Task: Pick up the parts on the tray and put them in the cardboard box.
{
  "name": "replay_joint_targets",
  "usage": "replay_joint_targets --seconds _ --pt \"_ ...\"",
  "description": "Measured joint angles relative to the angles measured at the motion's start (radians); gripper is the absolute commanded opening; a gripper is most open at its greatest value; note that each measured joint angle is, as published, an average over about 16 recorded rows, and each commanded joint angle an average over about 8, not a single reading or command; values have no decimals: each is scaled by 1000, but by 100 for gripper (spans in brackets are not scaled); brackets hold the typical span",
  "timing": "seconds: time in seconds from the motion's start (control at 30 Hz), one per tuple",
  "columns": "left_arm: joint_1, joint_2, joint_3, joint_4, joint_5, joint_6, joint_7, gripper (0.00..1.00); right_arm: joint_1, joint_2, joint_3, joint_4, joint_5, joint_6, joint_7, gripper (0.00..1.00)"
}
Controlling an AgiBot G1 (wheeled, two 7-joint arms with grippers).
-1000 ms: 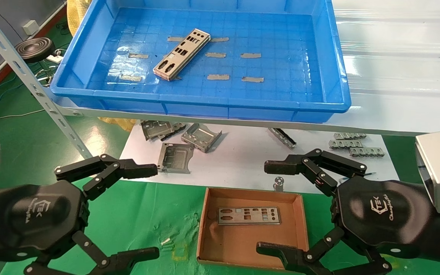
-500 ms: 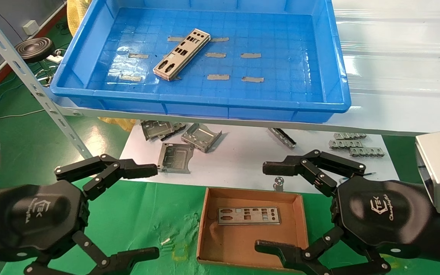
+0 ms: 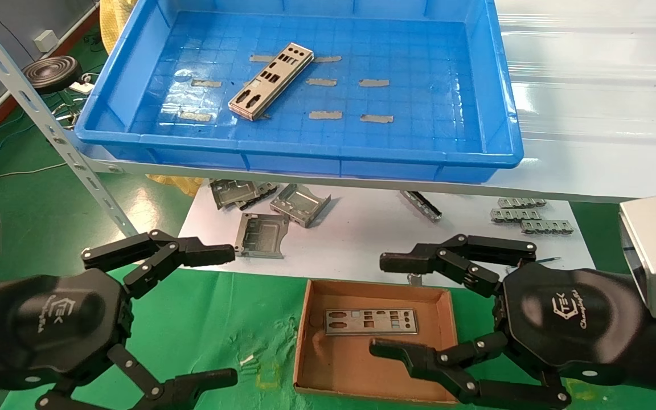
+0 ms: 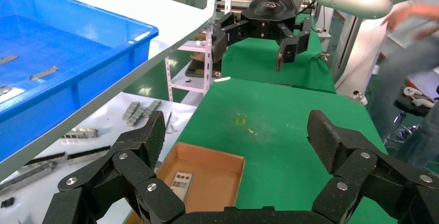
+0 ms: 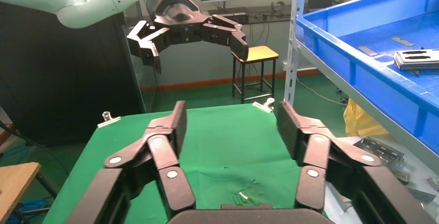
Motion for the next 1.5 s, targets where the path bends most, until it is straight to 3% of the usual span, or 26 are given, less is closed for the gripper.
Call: replay_joint_targets --seconds 0.97,1.2,1.5 --pt "-20 6 1 2 8 -5 -2 100 0 0 0 0 0 0 0 0" --pt "-121 46 20 46 62 -37 -18 100 0 0 0 0 0 0 0 0" --pt "-376 176 94 242 225 -95 -40 100 0 0 0 0 0 0 0 0"
